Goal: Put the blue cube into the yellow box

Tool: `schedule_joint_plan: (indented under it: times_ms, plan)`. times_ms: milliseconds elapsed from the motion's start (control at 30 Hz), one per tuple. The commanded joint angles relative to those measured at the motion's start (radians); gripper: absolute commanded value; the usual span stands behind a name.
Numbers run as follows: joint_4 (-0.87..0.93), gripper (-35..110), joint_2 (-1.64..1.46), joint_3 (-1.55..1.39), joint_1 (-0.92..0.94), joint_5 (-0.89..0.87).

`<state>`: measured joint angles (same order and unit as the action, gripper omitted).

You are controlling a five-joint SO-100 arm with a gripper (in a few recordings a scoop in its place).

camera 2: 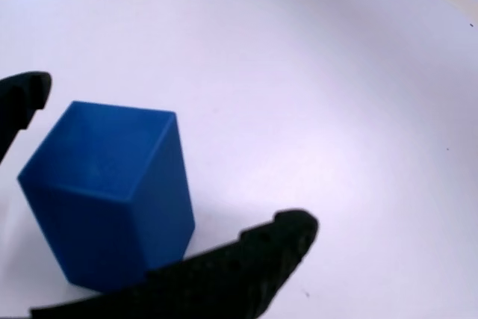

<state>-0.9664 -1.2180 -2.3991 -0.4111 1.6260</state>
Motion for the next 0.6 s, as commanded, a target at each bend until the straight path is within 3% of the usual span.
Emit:
schedule_joint_plan:
  times_ms: [0, 367, 567]
  plan:
    - [-0.069, 61, 0.002, 0.095, -0.028, 0.003]
    - [-0.1, 59, 0.137, 0.173, -0.071, -0.009]
    - [-0.081, 42, 0.192, 0.222, -0.081, 0.0]
